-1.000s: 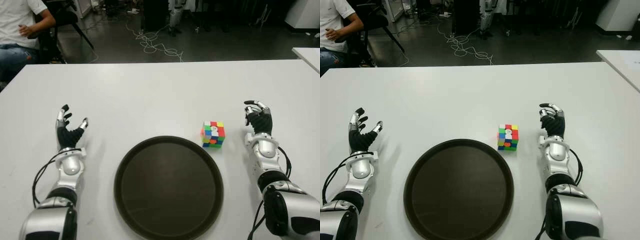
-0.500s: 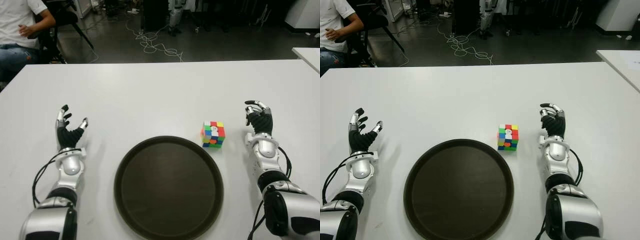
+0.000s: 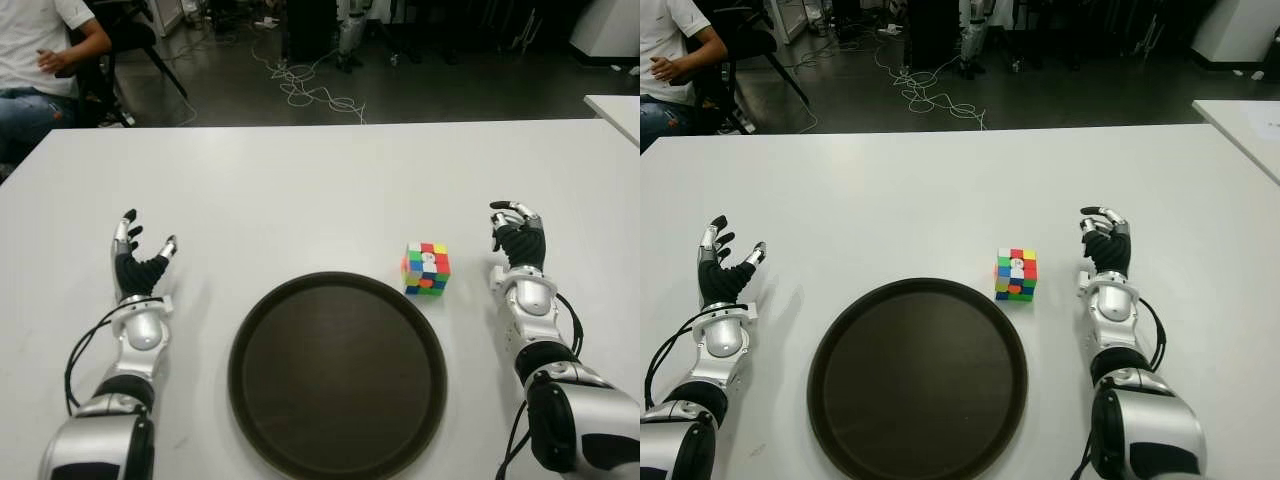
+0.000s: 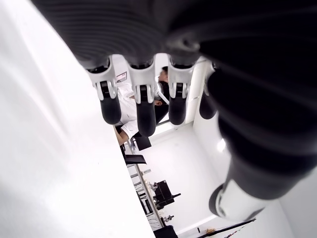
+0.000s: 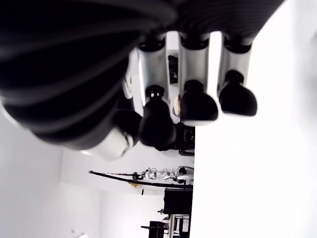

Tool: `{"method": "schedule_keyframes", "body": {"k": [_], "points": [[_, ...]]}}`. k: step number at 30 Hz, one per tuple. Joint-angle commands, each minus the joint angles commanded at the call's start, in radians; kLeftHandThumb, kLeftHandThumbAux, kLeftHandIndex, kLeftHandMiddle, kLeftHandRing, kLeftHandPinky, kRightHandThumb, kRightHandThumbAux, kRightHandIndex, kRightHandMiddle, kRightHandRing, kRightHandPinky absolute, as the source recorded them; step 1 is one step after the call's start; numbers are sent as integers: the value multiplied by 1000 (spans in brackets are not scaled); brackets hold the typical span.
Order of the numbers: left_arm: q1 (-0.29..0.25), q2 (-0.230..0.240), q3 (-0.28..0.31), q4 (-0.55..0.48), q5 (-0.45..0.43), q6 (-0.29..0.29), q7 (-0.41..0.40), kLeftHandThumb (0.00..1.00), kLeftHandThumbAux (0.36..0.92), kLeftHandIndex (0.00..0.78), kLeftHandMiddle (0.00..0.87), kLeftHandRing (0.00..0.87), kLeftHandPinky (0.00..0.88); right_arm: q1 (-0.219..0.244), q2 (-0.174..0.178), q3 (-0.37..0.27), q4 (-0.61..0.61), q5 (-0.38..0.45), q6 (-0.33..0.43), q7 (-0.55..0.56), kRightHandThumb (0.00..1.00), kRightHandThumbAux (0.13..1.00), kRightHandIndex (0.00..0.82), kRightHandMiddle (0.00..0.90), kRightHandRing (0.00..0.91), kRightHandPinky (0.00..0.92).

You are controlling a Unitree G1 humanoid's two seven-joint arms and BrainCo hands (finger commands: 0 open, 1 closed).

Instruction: Pick up the Rubik's Cube and put it in the plate

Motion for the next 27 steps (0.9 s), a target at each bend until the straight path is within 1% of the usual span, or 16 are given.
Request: {"method": "schedule_keyframes", "body": {"k": [16, 22, 24, 27], "points": [[2, -7, 2, -3, -3, 1, 8, 0, 786, 94, 138, 144, 135, 5, -8, 10, 1, -12, -3, 6, 707, 715, 440, 826, 819, 814], [1, -6, -6, -2, 7, 6, 24, 0, 791, 97, 143, 143, 133, 18, -10, 48, -8, -57, -27, -2, 706, 715, 440, 816, 813, 810], [0, -5, -11, -1, 13, 9, 30, 0, 791, 94, 138, 141, 134, 24, -17, 69, -13, -78, -39, 1, 705, 715, 440, 806, 805, 798], [-1, -4, -16, 0, 17, 12, 34, 0, 788, 91, 136, 142, 140, 41, -42, 118, -29, -134, -81, 22, 705, 715, 439, 779, 781, 776]]}}
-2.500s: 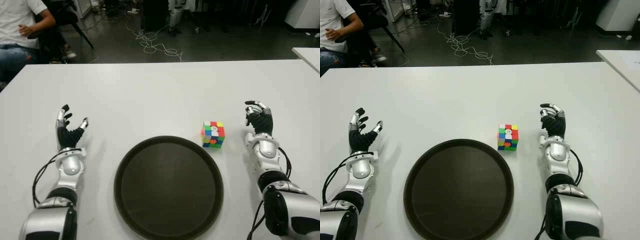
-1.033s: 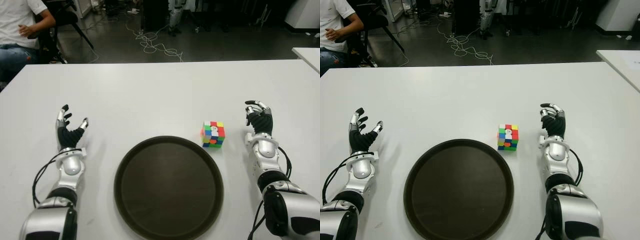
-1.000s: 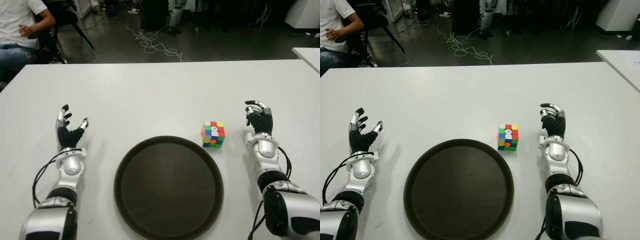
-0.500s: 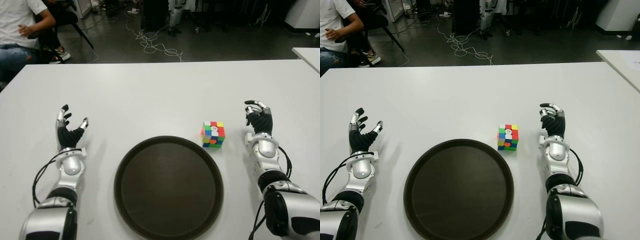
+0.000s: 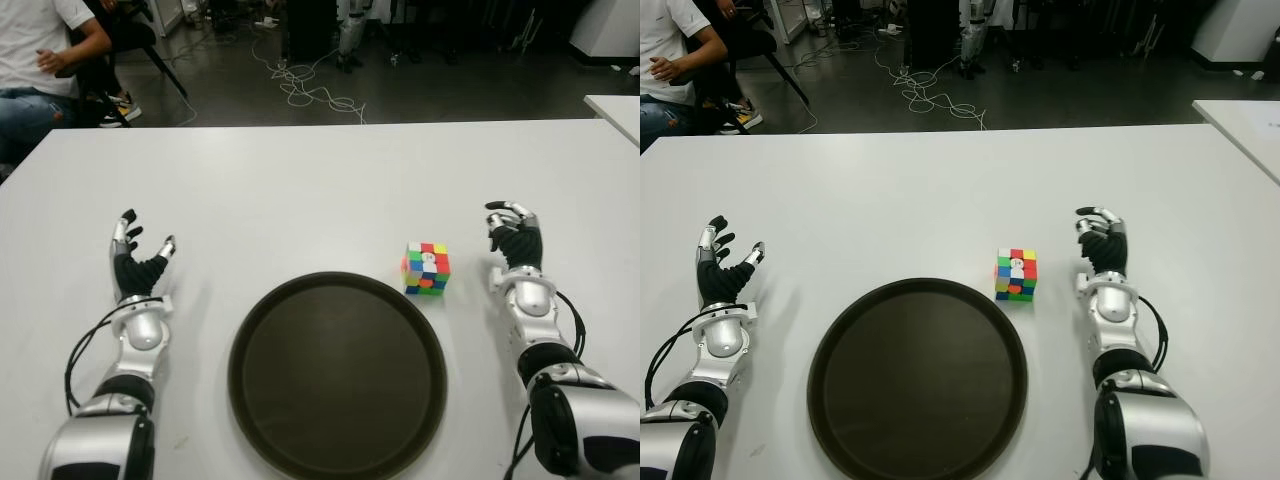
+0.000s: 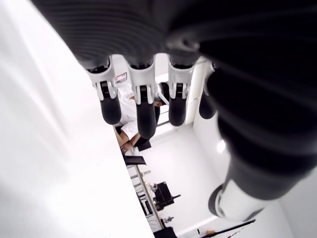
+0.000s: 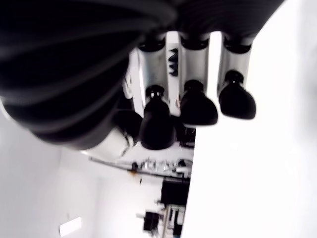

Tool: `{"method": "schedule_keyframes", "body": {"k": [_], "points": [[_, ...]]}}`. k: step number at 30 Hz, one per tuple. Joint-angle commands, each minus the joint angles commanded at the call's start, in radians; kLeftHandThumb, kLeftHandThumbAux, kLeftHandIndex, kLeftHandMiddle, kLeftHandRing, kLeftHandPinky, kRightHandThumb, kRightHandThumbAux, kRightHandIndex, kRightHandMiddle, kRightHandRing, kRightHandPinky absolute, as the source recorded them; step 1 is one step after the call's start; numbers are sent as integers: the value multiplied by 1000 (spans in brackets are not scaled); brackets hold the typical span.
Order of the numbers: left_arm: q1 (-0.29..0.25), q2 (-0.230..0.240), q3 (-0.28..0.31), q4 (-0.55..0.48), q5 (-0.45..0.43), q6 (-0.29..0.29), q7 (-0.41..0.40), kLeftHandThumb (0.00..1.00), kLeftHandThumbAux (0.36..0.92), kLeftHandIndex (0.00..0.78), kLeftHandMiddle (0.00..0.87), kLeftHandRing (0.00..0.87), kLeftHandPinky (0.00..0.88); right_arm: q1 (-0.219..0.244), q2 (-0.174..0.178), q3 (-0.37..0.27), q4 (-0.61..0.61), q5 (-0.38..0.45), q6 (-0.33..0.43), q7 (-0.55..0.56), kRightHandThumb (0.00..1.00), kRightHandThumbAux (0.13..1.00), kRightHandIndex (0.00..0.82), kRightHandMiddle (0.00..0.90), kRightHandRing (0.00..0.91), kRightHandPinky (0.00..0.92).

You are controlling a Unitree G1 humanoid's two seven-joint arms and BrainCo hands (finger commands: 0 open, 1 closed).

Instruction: Pick up the Rubik's Cube and put it in the plate

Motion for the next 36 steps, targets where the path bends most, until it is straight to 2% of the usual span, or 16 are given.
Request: {"method": "schedule_keyframes", "body": {"k": [10, 16, 19, 21, 22, 23, 24, 27, 30, 32, 36], "points": [[0, 2, -7, -1, 0, -2, -11, 0, 787, 84, 126, 137, 137, 19, -47, 58, -69, -67, -96, 23, 701, 715, 435, 605, 614, 633], [1, 1, -7, -1, -4, 2, -14, 0, 784, 83, 122, 128, 122, 41, -49, 90, -156, -102, -107, 0, 686, 719, 428, 537, 554, 564], [2, 1, -6, -2, -5, 1, -14, 0, 789, 86, 125, 127, 113, 57, -50, 114, -208, -129, -100, -7, 677, 723, 422, 475, 496, 494], [3, 1, -7, -2, -2, 2, -9, 0, 800, 89, 127, 122, 99, 66, -55, 130, -231, -142, -99, 6, 673, 727, 416, 404, 417, 404], [3, 2, -8, -2, -1, 3, -6, 0, 801, 90, 129, 123, 99, 70, -57, 137, -243, -147, -97, 15, 566, 710, 387, 372, 379, 360], [3, 2, -9, -2, 1, 4, -4, 0, 803, 92, 131, 123, 99, 73, -62, 146, -254, -151, -96, 28, 399, 690, 344, 324, 323, 295], [3, 2, -9, -2, 1, 5, -2, 0, 802, 93, 132, 124, 102, 75, -64, 151, -262, -154, -94, 37, 273, 676, 299, 278, 269, 234], [2, 2, -10, -1, 2, 8, 0, 0, 798, 92, 133, 126, 109, 80, -74, 165, -284, -162, -87, 56, 93, 657, 215, 199, 181, 148], [1, 2, -10, 1, 2, 10, 1, 0, 793, 92, 137, 135, 130, 85, -83, 176, -300, -176, -81, 67, 30, 643, 158, 146, 130, 104], [1, 1, -6, 1, -3, 12, -5, 0, 790, 88, 134, 134, 124, 86, -101, 201, -322, -211, -78, 77, 15, 626, 116, 106, 91, 76], [0, 0, -3, 2, -6, 16, -9, 0, 787, 83, 131, 132, 123, 87, -115, 222, -339, -238, -71, 84, 3, 608, 57, 49, 39, 39]]}}
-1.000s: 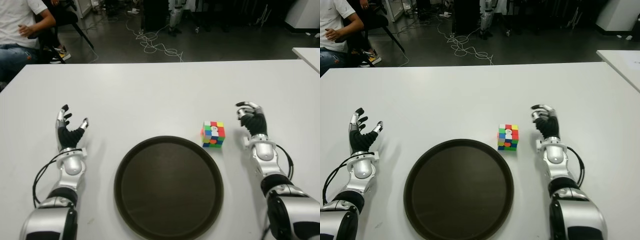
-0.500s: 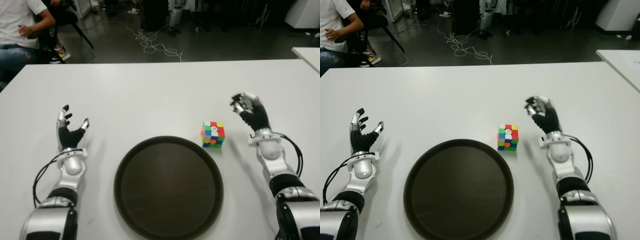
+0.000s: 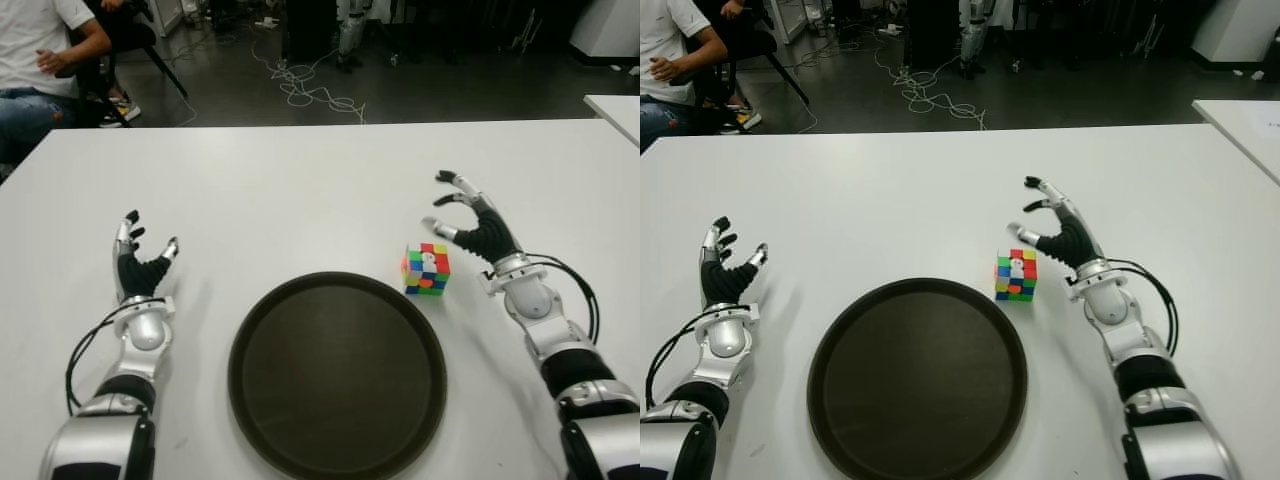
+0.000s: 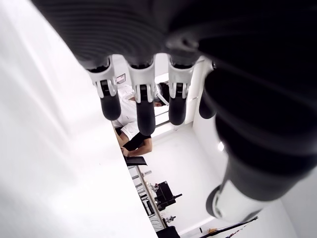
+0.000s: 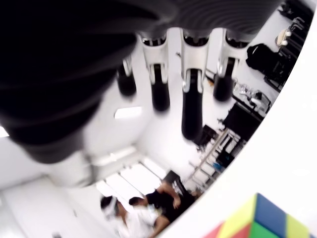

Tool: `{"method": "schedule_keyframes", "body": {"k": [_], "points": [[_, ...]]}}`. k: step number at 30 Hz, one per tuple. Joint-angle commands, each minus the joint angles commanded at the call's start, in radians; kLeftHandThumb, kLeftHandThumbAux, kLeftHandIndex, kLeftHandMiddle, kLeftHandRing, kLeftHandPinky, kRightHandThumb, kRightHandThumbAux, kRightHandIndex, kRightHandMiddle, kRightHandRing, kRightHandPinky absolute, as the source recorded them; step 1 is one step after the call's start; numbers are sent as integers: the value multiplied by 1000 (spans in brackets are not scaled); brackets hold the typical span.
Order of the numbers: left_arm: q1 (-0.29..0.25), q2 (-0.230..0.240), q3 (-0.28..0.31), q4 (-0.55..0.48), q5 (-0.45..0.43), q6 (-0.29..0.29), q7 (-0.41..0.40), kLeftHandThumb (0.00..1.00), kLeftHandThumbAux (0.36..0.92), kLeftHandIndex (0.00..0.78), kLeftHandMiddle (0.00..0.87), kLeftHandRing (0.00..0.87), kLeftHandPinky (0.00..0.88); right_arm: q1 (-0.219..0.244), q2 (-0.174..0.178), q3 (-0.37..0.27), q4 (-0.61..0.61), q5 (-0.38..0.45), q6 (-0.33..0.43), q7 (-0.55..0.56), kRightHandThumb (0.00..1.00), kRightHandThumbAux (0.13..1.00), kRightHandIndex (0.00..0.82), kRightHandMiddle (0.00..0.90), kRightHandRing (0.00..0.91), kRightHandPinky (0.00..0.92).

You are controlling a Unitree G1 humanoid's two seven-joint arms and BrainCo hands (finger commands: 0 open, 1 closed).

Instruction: Pick up the Rubik's Cube and put it in the plate

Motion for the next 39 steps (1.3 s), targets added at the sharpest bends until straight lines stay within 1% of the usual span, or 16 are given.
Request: {"method": "schedule_keyframes", "body": {"k": [4, 9, 12, 19, 22, 29, 39], "points": [[-1, -1, 3, 1, -6, 3, -11, 0, 783, 83, 130, 135, 133, -2, -10, 22, -11, -30, 12, 1, 0, 631, 18, 15, 12, 12], [-2, 2, 3, 2, -8, 1, -25, 0, 771, 87, 127, 135, 148, -7, -24, 57, -25, -84, 38, -16, 0, 666, 2, 2, 2, 1], [-2, 3, 2, 3, -4, -3, -23, 0, 777, 91, 131, 140, 147, -9, -30, 74, -33, -108, 55, -21, 0, 676, 0, 0, 0, 0], [-1, 2, 1, 2, -1, -5, -16, 0, 782, 85, 124, 125, 113, -10, -27, 89, -41, -118, 75, -16, 0, 659, 0, 0, 0, 0], [-1, 0, 1, 1, -1, -6, -9, 0, 778, 82, 121, 126, 125, -10, -30, 98, -49, -122, 78, -9, 0, 653, 0, 0, 0, 0], [-1, -5, 3, 0, -4, -4, -3, 0, 781, 84, 129, 132, 127, -12, -42, 120, -70, -143, 100, 1, 0, 626, 0, 0, 0, 0], [-1, -3, -1, -1, -1, 3, 2, 0, 791, 80, 122, 120, 111, -5, -58, 138, -117, -153, 137, 24, 0, 637, 0, 0, 0, 0]]}}
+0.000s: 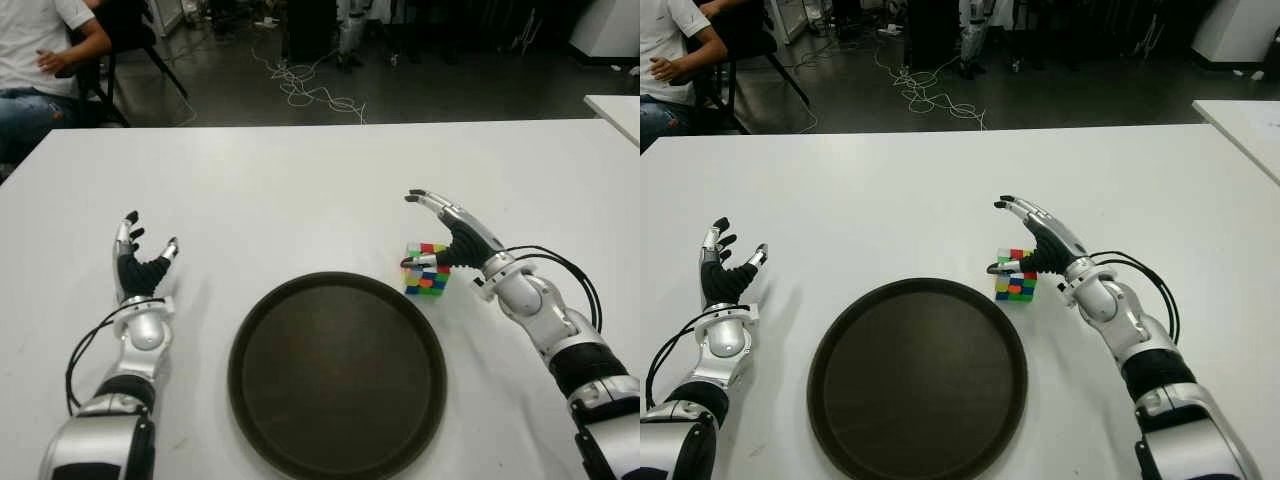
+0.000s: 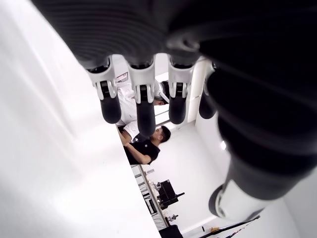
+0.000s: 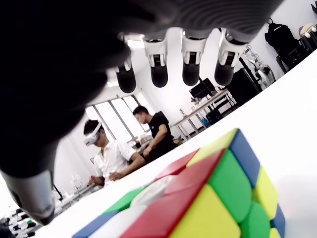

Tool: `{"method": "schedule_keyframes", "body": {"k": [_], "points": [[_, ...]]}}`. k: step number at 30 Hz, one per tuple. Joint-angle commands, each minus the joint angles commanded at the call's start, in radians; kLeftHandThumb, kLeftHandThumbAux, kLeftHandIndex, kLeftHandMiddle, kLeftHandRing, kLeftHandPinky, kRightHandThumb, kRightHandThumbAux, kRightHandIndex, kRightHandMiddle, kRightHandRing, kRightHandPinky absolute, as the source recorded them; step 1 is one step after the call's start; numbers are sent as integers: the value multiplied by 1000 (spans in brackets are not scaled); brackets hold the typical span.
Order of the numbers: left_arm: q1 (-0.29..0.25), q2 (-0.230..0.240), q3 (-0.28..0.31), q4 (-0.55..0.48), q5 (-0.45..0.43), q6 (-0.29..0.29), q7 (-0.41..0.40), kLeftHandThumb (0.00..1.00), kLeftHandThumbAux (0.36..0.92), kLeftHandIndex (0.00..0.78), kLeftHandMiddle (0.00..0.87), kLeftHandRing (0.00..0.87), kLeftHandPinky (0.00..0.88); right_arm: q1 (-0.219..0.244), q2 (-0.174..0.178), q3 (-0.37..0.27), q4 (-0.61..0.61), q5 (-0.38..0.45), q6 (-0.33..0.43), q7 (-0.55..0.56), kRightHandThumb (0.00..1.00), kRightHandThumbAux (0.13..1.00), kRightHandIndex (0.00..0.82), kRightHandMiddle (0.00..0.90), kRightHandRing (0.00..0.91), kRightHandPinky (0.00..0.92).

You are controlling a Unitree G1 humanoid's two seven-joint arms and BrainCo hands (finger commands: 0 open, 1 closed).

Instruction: Pick up the Rubik's Cube and put it in the plate

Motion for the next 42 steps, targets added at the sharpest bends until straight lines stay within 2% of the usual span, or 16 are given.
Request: {"method": "schedule_keyframes", "body": {"k": [6, 17, 25, 30, 34, 42], "points": [[-1, 1, -5, 1, 7, 11, 16, 0, 795, 80, 122, 120, 110, 8, -21, 10, -53, -24, 45, 24, 0, 662, 0, 0, 0, 0], [-3, 0, 2, 2, -5, 6, -6, 0, 788, 82, 124, 130, 130, 22, -60, 19, -156, -33, 122, 103, 0, 684, 0, 0, 0, 0], [-4, 3, -3, 7, 5, 3, 7, 0, 793, 90, 131, 129, 117, 23, -72, 12, -153, -9, 81, 114, 0, 701, 0, 0, 0, 0], [-3, 3, -4, 5, 6, -3, 6, 0, 800, 96, 133, 127, 111, 21, -78, 12, -157, -7, 81, 125, 0, 708, 0, 0, 0, 0], [-3, 7, -8, 5, 12, -1, 8, 0, 809, 94, 132, 127, 110, 33, -100, 5, -208, -1, 96, 159, 0, 729, 0, 0, 5, 0], [-4, 9, -8, 7, 15, 4, 8, 0, 789, 88, 127, 128, 122, 43, -121, 1, -249, 7, 97, 196, 0, 750, 0, 0, 0, 0]]}}
